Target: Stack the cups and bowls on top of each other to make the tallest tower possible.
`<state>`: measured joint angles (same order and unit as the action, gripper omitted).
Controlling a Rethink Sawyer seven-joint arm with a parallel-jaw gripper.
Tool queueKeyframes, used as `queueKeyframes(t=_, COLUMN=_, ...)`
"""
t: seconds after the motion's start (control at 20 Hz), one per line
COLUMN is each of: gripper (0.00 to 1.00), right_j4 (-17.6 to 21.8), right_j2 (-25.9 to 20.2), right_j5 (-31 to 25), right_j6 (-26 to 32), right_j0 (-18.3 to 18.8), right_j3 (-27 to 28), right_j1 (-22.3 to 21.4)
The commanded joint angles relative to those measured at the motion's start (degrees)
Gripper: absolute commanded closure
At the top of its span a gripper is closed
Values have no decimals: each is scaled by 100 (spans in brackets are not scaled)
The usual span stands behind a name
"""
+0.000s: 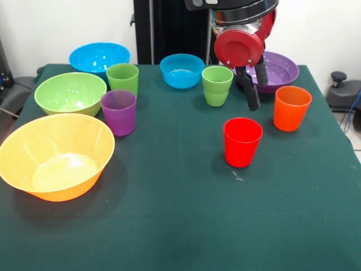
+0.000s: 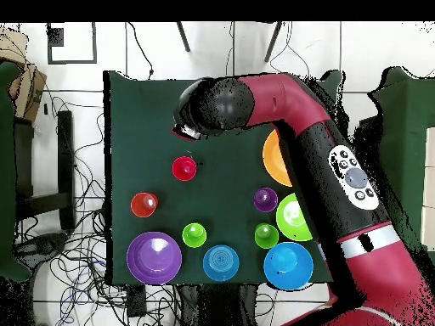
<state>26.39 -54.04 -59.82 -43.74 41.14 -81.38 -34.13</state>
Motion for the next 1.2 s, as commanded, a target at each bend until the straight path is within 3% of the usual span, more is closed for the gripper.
queueKeyframes(t=0.05, gripper=0, right_j4=200, right_j2=205, right_j5=-452, right_j6=518, right_j0=-105, right_j3=43, right_j1=-307)
queueKeyframes(t=0.45, gripper=0, right_j4=95, right_j2=133, right_j5=-569, right_j6=589, right_j0=26, right_j3=-155, right_j1=-678)
queueKeyframes(t=0.8, gripper=0, right_j4=101, right_j2=204, right_j5=-646, right_j6=631, right_j0=-6, right_j3=-55, right_j1=-640)
queueKeyframes(t=1.0, gripper=0, right_j4=221, right_j2=288, right_j5=-1089, right_j6=976, right_j0=-216, right_j3=698, right_j1=-267)
queueKeyframes(t=1.2, gripper=0, right_j4=533, right_j2=296, right_j5=-1997, right_j6=1855, right_j0=-622, right_j3=2410, right_j1=489)
